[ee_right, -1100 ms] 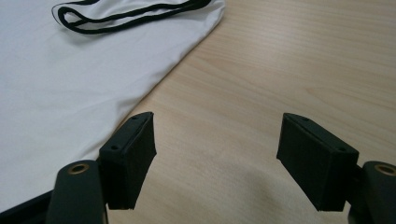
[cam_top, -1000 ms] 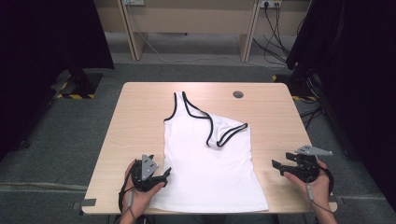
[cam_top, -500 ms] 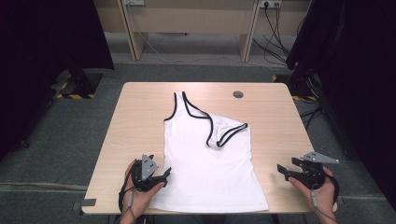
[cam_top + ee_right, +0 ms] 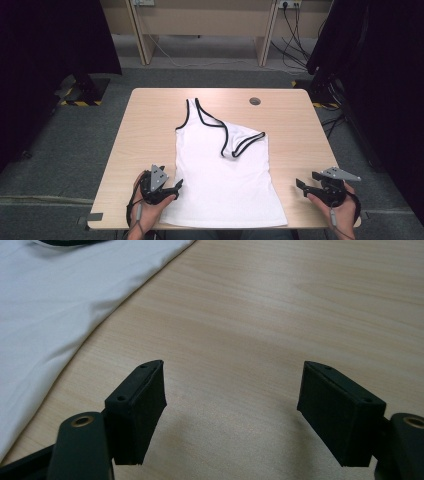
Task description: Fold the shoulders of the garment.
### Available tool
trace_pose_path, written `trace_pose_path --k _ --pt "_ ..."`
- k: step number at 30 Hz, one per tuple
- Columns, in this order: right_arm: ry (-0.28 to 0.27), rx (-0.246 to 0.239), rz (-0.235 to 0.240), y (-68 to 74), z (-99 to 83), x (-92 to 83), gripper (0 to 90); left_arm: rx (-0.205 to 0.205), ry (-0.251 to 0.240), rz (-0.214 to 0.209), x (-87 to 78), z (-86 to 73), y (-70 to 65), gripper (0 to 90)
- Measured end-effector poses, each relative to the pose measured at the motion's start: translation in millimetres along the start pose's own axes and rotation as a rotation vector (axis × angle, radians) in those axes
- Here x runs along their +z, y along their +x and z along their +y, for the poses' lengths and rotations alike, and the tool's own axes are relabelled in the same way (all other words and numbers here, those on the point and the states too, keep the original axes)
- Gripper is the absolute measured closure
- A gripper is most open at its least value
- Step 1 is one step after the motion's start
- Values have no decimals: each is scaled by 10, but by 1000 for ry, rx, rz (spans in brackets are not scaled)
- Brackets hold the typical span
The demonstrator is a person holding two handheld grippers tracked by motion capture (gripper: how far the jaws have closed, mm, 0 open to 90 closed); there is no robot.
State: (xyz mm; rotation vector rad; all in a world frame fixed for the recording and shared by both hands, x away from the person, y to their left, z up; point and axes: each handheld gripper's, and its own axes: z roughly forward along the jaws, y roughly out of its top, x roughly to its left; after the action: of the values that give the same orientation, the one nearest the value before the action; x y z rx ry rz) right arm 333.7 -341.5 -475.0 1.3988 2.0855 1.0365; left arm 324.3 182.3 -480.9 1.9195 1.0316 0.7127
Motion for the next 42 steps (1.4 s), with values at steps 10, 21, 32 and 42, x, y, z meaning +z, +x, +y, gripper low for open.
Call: trace_pose_path --k 10,21,32,42 --pt "-17 -4 -6 6 -1 -4 265 42 -40 7 291 493 252 207" --pt "-11 -7 1 7 1 -1 262 92 41 42 1054 1221 686 250" --pt "-9 -1 14 -1 2 1 261 -3 153 109 1741 1455 1063 300" --pt "-3 -10 16 4 5 7 258 -81 237 102 2122 1423 1174 415"
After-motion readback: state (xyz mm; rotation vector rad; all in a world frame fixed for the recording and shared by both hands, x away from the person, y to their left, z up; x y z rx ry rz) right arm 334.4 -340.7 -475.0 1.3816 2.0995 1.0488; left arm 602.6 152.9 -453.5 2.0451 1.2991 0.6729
